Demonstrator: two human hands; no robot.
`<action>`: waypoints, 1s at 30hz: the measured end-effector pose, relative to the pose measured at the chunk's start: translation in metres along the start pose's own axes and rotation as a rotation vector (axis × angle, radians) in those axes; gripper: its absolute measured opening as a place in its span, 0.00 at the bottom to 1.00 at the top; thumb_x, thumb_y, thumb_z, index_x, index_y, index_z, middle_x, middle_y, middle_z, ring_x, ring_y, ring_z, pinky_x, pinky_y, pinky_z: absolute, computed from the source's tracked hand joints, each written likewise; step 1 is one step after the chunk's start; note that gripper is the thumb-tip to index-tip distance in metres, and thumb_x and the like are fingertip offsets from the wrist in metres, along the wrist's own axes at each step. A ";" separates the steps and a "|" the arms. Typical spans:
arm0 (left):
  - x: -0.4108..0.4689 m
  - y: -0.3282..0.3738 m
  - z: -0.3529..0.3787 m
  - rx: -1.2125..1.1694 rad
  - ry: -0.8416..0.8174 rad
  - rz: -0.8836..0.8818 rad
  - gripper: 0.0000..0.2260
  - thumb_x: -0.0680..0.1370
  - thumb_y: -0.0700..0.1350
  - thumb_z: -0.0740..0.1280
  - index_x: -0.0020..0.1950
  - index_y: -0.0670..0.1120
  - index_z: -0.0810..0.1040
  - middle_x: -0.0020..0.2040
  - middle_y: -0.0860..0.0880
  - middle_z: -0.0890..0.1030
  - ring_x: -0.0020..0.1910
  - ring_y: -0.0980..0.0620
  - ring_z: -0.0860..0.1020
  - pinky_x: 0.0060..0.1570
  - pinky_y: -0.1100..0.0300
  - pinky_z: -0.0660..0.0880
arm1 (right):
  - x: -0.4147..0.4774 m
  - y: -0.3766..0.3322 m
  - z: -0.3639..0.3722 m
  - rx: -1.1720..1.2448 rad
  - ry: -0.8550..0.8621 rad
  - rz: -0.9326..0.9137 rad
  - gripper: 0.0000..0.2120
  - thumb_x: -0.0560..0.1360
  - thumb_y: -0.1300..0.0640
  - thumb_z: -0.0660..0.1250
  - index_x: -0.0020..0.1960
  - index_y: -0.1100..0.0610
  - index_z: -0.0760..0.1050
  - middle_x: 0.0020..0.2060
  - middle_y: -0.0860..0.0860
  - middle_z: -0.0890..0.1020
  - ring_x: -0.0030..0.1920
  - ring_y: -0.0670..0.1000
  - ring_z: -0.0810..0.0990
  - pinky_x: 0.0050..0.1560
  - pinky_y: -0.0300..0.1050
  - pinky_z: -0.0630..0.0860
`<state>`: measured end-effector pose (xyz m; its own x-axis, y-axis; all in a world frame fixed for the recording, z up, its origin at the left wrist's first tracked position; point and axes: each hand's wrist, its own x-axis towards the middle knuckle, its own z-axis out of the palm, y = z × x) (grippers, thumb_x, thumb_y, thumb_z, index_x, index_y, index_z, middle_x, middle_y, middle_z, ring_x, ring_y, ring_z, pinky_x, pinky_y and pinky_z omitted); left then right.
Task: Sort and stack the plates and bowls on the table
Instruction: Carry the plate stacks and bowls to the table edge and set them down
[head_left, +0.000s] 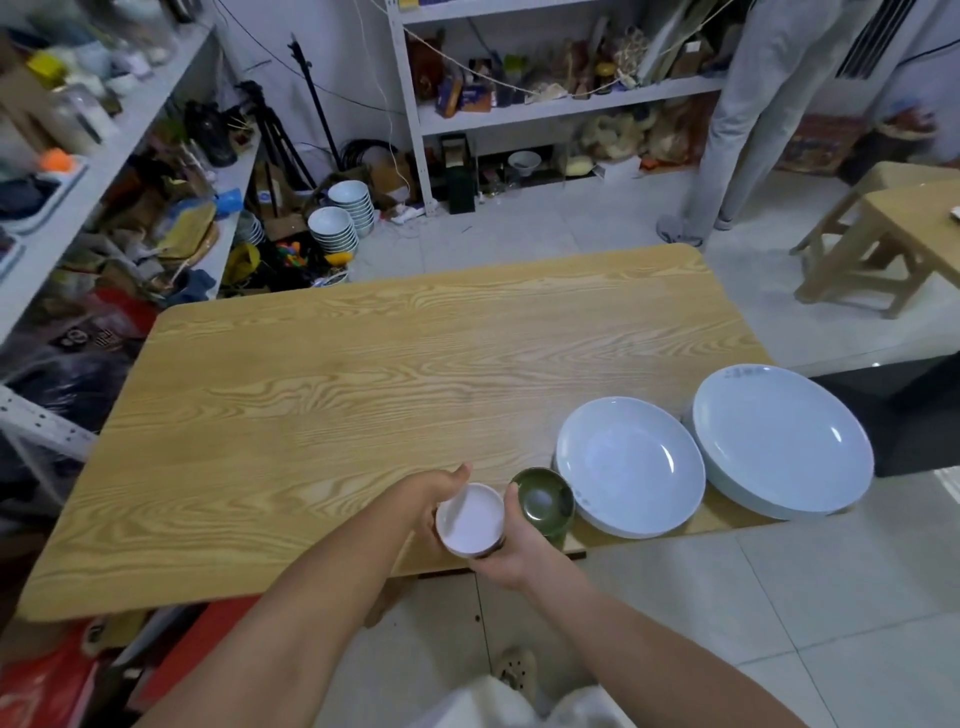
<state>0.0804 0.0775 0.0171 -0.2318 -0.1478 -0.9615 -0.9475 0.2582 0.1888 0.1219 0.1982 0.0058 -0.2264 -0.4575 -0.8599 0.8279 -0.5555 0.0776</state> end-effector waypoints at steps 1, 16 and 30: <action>0.001 0.000 0.000 -0.008 -0.004 0.004 0.40 0.76 0.68 0.53 0.77 0.41 0.54 0.74 0.35 0.63 0.68 0.35 0.69 0.65 0.40 0.70 | 0.000 -0.001 0.000 0.002 -0.007 0.001 0.45 0.68 0.33 0.66 0.71 0.64 0.62 0.65 0.65 0.73 0.64 0.66 0.74 0.66 0.60 0.71; 0.005 0.009 0.006 0.268 0.108 0.148 0.37 0.79 0.66 0.45 0.78 0.41 0.53 0.76 0.36 0.60 0.70 0.34 0.67 0.67 0.42 0.68 | 0.003 0.001 0.001 -0.156 0.107 -0.100 0.34 0.71 0.35 0.64 0.60 0.65 0.68 0.54 0.62 0.79 0.54 0.61 0.79 0.63 0.53 0.75; 0.010 0.000 0.007 0.318 0.116 0.253 0.35 0.80 0.64 0.46 0.77 0.39 0.58 0.77 0.39 0.59 0.74 0.38 0.62 0.72 0.46 0.63 | -0.004 0.004 -0.016 -0.659 0.095 -0.152 0.36 0.75 0.39 0.62 0.74 0.61 0.60 0.71 0.57 0.67 0.71 0.56 0.66 0.72 0.48 0.64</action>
<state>0.0796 0.0829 0.0064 -0.4893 -0.1439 -0.8602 -0.7462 0.5796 0.3275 0.1340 0.2087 0.0016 -0.3435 -0.3286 -0.8798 0.9370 -0.0562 -0.3449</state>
